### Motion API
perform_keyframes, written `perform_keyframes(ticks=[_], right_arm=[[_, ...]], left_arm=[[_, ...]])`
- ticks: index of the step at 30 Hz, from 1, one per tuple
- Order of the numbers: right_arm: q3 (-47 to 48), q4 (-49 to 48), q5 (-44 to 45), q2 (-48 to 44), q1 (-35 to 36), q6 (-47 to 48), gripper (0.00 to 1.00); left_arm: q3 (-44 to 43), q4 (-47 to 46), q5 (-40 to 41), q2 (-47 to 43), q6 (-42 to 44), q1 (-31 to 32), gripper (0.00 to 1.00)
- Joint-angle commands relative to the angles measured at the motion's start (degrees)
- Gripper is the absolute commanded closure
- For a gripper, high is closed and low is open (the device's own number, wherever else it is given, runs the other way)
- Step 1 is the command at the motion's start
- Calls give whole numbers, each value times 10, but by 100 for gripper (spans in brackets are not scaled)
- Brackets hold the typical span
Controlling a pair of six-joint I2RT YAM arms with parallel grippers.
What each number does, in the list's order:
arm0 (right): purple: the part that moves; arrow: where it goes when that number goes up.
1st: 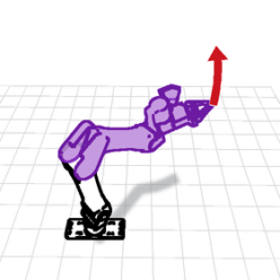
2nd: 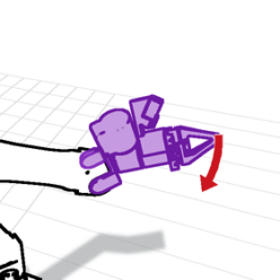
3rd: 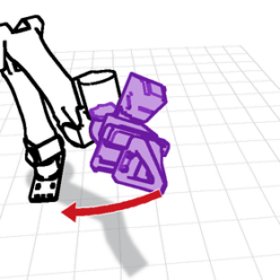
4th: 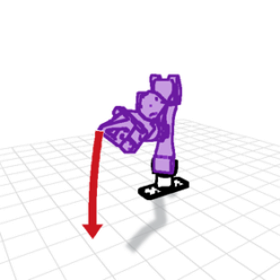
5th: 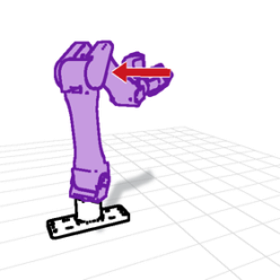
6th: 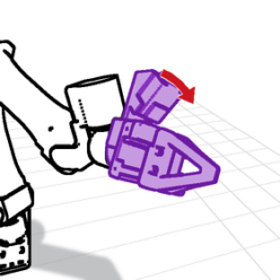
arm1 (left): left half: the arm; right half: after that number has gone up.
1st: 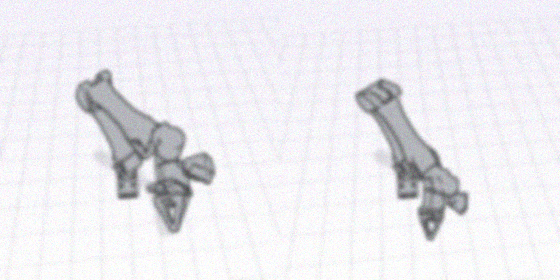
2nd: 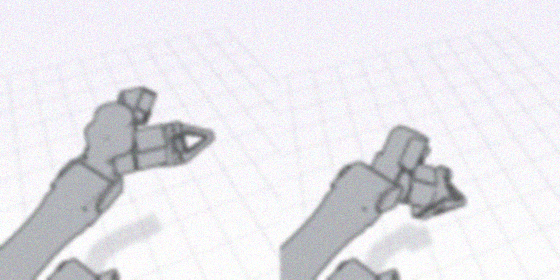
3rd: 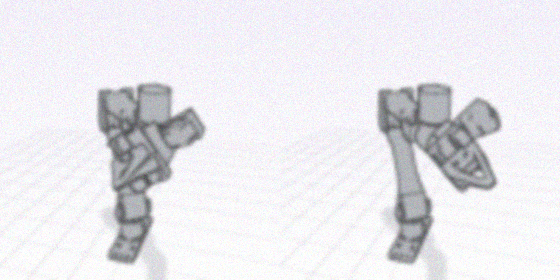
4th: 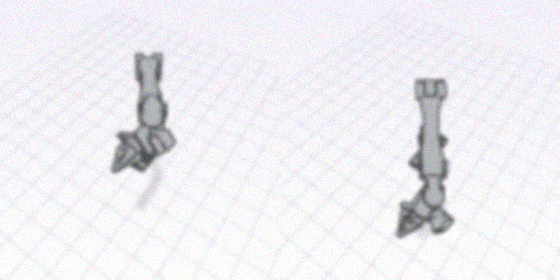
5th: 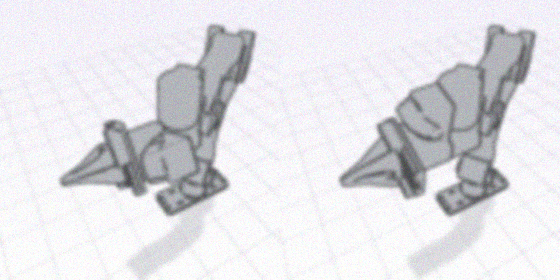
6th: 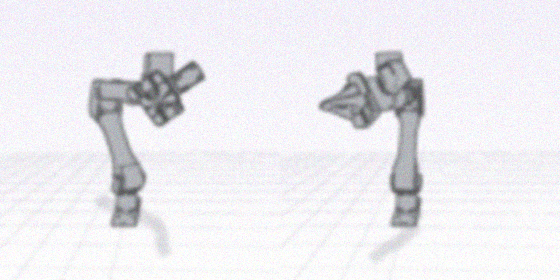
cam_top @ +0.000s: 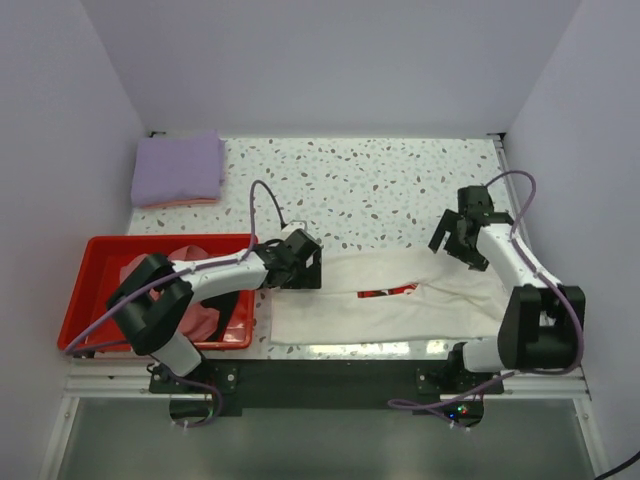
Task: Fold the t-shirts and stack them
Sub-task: Fold the tshirt
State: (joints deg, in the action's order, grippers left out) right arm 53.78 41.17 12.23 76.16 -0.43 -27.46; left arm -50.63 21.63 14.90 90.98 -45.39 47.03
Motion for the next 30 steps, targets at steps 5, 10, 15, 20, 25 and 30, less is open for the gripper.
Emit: perform_keyframes(ticks=[5, 10, 15, 20, 25, 30], right_arm=[[47, -79, -25, 167, -3, -8, 1], [58, -128, -85, 236, -3, -3, 1], [94, -160, -144, 289, -2, 9, 1], [176, -154, -158, 361, 24, 32, 1], [317, -116, -157, 448, 60, 54, 1], [446, -82, -175, 530, 91, 51, 1]], left_arm=[[38, -28, -13, -13, -1, 3, 0], [50, -24, -16, -9, -11, 3, 0], [82, -16, -22, -17, -19, 2, 0], [110, -7, -51, -16, -30, 3, 0], [132, 10, -94, -30, -62, 14, 0], [152, 44, -104, -68, -99, 51, 0]])
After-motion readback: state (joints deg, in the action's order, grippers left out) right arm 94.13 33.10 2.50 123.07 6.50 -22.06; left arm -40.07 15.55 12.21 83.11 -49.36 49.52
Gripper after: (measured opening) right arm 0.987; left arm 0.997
